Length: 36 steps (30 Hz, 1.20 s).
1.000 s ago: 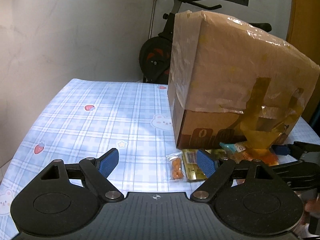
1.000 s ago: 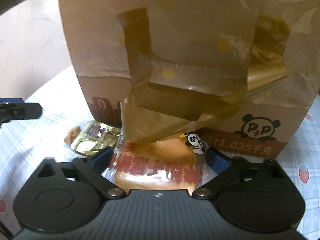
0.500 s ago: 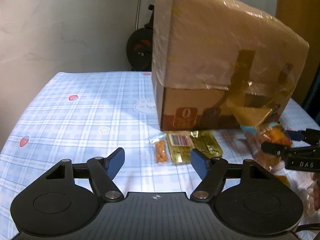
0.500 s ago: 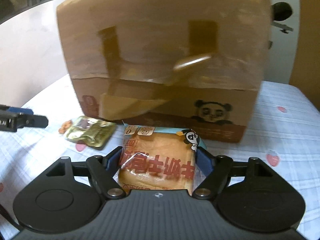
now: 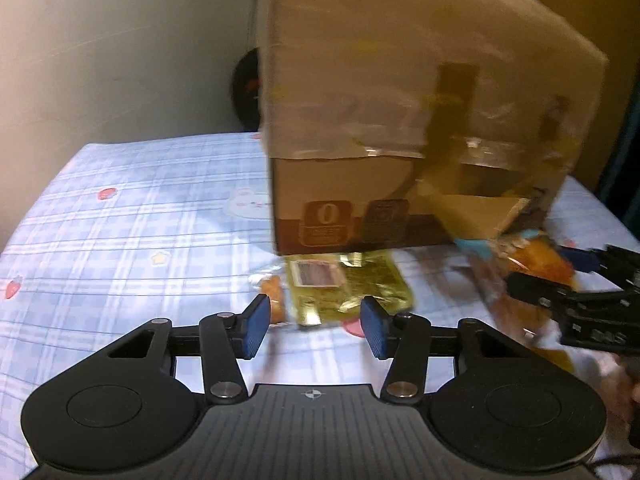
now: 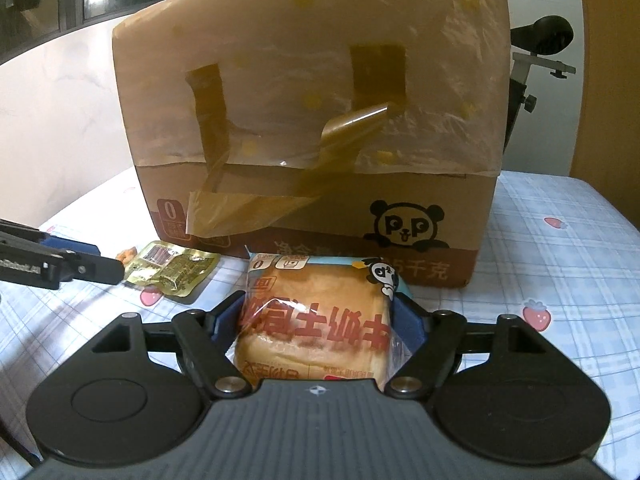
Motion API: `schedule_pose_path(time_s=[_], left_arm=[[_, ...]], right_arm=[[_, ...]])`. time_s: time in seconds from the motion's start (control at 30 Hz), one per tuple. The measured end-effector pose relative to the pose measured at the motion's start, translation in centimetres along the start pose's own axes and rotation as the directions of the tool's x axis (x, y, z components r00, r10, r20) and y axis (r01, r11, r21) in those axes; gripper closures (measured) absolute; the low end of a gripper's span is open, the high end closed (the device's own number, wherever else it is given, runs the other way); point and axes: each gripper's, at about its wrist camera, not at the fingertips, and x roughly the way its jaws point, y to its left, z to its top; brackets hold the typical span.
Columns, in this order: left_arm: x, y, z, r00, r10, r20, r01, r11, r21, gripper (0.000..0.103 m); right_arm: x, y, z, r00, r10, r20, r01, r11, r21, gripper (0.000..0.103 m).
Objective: Organize snacks
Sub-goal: 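Grasp the wrapped bread loaf with the right tool while the left tool grasps the small peanut packet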
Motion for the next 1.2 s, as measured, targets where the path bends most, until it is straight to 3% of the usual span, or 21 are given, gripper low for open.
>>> schedule_pose_path(time_s=[0.03, 0.13, 0.27, 0.53, 0.63, 0.97, 1.2], left_arm=[[0.3, 0.3, 0.1, 1.0, 0.012, 0.0, -0.012, 1.0, -0.016, 0.051], [0.7, 1.7, 0.4, 0.998, 0.055, 0.0, -0.055, 0.996, -0.068, 0.068], [1.5, 2.4, 0.6, 0.997, 0.083, 0.0, -0.082, 0.993, -0.079, 0.073], [3.1, 1.5, 0.2, 0.996, 0.09, -0.011, -0.091, 0.995, -0.047, 0.073], [3.0, 1.6, -0.1, 0.996, 0.088, 0.001, -0.088, 0.994, -0.064, 0.085], [0.1, 1.2, -2.0, 0.993, 0.115, 0.025, -0.112, 0.99, -0.09, 0.085], [-2.9, 1.3, -2.5, 0.991, 0.115, 0.068, -0.099, 0.972, -0.212, 0.085]], right_arm=[[-0.2, -0.1, 0.0, 1.0, 0.0, 0.001, 0.0, 1.0, 0.001, 0.024], [-0.3, -0.2, -0.1, 1.0, 0.004, 0.003, -0.004, 1.0, 0.004, 0.024], [-0.3, -0.2, 0.0, 1.0, 0.008, 0.004, -0.009, 1.0, 0.01, 0.024], [-0.3, -0.2, 0.0, 1.0, 0.013, 0.003, -0.013, 1.0, 0.018, 0.024], [-0.2, -0.2, 0.1, 1.0, 0.013, 0.003, -0.013, 1.0, 0.018, 0.024], [-0.2, -0.2, 0.1, 1.0, 0.025, 0.004, -0.025, 0.999, 0.022, 0.024], [-0.2, -0.1, 0.1, 1.0, 0.024, 0.004, -0.024, 0.999, 0.024, 0.024]])
